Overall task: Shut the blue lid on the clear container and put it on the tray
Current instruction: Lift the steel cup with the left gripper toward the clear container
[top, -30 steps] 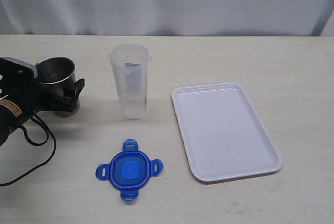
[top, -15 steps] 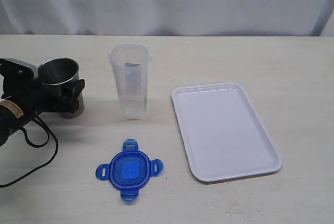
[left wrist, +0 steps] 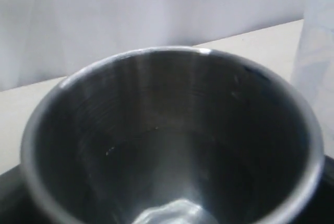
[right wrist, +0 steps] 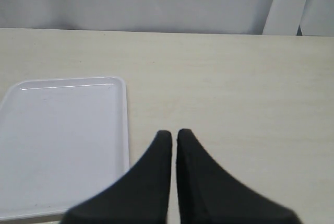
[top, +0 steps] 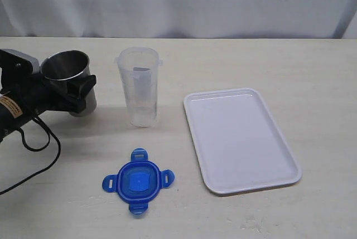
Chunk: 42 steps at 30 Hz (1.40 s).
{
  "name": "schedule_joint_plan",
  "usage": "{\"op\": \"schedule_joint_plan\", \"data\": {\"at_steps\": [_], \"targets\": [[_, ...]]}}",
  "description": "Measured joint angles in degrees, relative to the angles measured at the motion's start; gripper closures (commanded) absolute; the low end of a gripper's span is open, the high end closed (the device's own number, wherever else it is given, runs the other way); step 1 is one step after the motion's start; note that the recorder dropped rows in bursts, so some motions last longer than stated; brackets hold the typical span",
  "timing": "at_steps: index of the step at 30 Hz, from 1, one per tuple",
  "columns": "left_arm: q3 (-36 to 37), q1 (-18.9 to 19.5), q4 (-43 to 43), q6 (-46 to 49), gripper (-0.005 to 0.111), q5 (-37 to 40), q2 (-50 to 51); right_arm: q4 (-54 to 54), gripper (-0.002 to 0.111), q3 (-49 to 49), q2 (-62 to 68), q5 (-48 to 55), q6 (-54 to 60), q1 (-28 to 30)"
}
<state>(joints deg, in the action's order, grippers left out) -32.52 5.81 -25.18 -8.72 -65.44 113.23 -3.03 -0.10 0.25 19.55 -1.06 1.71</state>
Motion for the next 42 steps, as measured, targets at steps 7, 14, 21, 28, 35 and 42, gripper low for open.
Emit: {"op": "schedule_joint_plan", "data": {"at_steps": [7,14,21,28,35,42], "targets": [[0.0,0.0,0.0,1.2,0.107,0.7,-4.2,0.0,0.104,0.0,0.0,0.0,0.0,0.0],[-5.9,-0.1,-0.1,1.1,0.107,11.3,-8.9,0.0,0.104,0.0,0.0,0.0,0.0,0.0],[-11.4,-0.4,-1.4,-1.4,0.107,19.7,-11.5,0.0,0.104,0.0,0.0,0.0,0.0,0.0],[-14.4,-0.4,-9.8,-3.0,0.107,23.2,-12.2,0.0,0.104,0.0,0.0,0.0,0.0,0.0],[-18.2,-0.4,-24.9,-10.6,0.107,24.5,-12.2,0.0,0.104,0.0,0.0,0.0,0.0,0.0],[-20.1,-0.4,-33.1,-16.3,0.107,25.0,-12.2,0.0,0.104,0.0,0.0,0.0,0.0,0.0]]}}
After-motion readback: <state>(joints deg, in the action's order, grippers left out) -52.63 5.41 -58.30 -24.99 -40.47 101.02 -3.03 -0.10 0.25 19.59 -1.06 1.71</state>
